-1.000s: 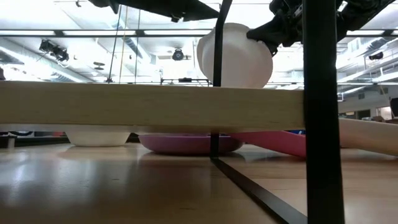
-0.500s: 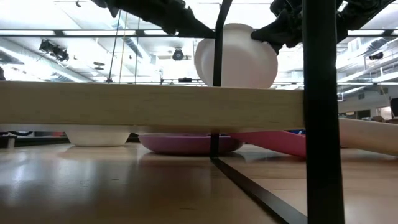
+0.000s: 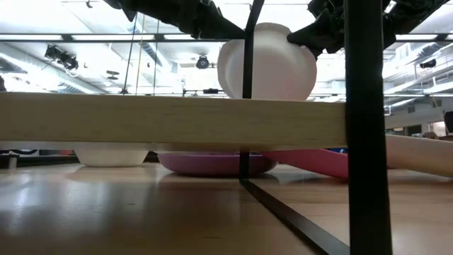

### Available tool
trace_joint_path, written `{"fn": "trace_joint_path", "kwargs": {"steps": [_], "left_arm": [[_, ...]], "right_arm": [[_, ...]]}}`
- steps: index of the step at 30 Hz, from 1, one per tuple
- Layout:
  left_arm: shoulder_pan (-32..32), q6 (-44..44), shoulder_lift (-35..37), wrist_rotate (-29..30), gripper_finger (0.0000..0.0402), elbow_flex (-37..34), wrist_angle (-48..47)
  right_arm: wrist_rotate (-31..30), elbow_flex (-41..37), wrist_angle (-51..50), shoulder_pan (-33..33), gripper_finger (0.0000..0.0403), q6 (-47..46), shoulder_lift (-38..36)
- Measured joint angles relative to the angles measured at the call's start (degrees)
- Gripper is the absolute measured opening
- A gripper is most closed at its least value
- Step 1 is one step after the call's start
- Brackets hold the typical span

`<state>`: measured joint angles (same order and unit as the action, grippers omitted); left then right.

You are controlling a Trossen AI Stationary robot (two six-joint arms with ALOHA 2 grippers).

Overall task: Place and stack plates onto a shelf
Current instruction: Put the blue patterned bowl on the shelf

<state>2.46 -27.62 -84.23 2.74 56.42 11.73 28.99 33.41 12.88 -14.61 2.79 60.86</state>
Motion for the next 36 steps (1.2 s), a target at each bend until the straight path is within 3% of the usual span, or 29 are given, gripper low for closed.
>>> {"fn": "trace_joint_path", "kwargs": {"steps": [13, 22, 36], "left_arm": [[0.0, 0.0, 0.1, -0.1, 0.0037, 0.0, -0.2], [0.0, -0.1, 0.1, -0.2, 0.0024, 0.0, -0.1], [0.0, -0.2, 0.1, 0.0, 0.0023, 0.0, 0.1]], "right_arm": [[-0.7, 0.0, 0.0, 0.0, 0.0022, 0.0, 0.0], [-1.1, 0.0, 0.5, 0.0, 0.0041, -0.1, 0.0], [-7.4, 0.0, 2.7, 0.0, 0.0152, -0.2, 0.0]]}}
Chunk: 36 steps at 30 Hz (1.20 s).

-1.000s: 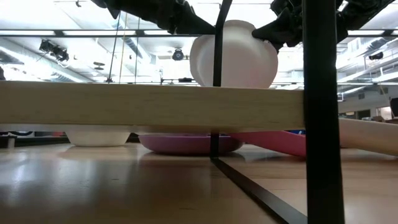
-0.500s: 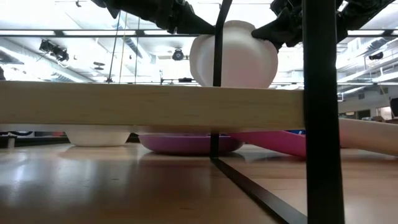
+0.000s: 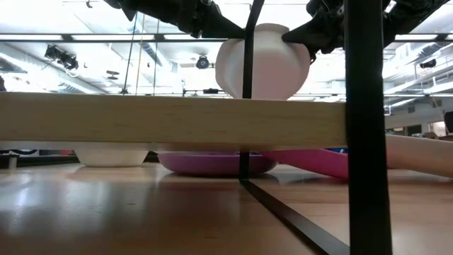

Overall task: Place and stack plates onto a shelf
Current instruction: Put the blue patterned bowl on the shelf

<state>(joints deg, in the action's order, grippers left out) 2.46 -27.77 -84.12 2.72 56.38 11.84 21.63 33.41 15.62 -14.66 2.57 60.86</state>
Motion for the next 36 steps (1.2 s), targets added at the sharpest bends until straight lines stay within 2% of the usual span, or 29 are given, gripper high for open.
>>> {"fn": "trace_joint_path", "kwargs": {"steps": [10, 15, 31, 36], "left_arm": [[0.0, 0.0, 0.0, 0.0, 0.0022, 0.0, 0.0], [-0.1, 0.1, 0.2, 0.0, 0.0022, 0.0, -0.2], [-1.2, 0.4, 0.2, 0.1, 0.0022, 0.0, 0.1], [-3.4, 0.1, 1.7, 3.1, 0.0022, 0.0, 0.2]], "right_arm": [[0.0, 0.0, -0.1, -0.2, 0.0197, 0.0, -1.0], [0.0, 0.0, -2.0, -1.4, 0.0199, 0.0, -3.1], [-0.1, 0.0, -20.4, -10.8, 0.0197, 0.2, -17.7], [-0.1, 0.0, -22.5, -12.6, 0.0197, 0.2, -20.1]]}}
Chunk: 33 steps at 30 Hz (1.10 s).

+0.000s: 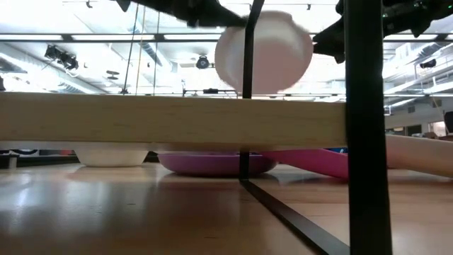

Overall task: Place and stack plates onto a shelf
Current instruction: Put the blue patterned bowl on the shelf

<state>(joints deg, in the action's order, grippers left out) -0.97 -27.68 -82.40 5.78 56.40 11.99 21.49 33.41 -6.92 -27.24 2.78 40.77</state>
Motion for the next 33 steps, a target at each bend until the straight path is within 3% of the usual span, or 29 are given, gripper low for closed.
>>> {"fn": "trace_joint_path", "kwargs": {"steps": [8, 15, 27, 33], "left_arm": [[-7.6, 0.1, 7.2, 7.0, 0.0022, 0.0, -5.7], [-19.3, 4.6, 13.2, 17.1, 0.0022, 0.0, -14.6], [-37.0, 14.8, 13.9, 27.6, 0.0022, 0.0, -20.8], [-42.6, 18.1, 13.9, 28.5, 0.0022, 0.0, -21.1]], "right_arm": [[-0.1, 0.0, -0.8, -1.1, 0.0196, 0.0, -0.1], [-4.1, 0.0, -0.9, -1.1, 0.0196, -0.1, -0.1], [-5.0, 0.0, -1.0, -1.1, 0.0196, -0.3, 0.0], [-5.0, 0.0, -1.0, -1.1, 0.0196, -0.3, 0.0]]}}
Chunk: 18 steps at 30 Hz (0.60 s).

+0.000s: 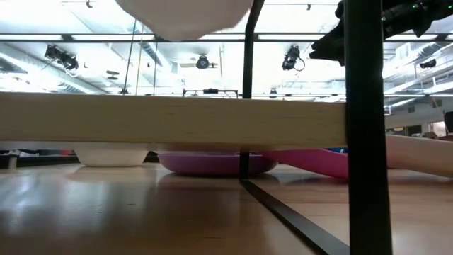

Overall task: Place and stack plates onto a shelf
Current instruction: Put the blue patterned bowl on the shelf

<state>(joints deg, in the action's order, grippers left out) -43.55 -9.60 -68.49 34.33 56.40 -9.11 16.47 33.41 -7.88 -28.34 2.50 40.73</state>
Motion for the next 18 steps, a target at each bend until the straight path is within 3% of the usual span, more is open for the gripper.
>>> {"fn": "trace_joint_path", "kwargs": {"steps": [10, 18], "left_arm": [[-3.2, 8.1, -0.3, -5.5, 0.0022, 0.0, -7.7], [-2.6, 8.5, -6.3, -7.7, 0.0022, 0.0, -8.1]], "right_arm": [[0.0, 0.0, 0.0, 0.0, 0.0196, 0.0, 0.0], [0.0, 0.0, 0.0, 0.0, 0.0196, 0.0, 0.0]]}}
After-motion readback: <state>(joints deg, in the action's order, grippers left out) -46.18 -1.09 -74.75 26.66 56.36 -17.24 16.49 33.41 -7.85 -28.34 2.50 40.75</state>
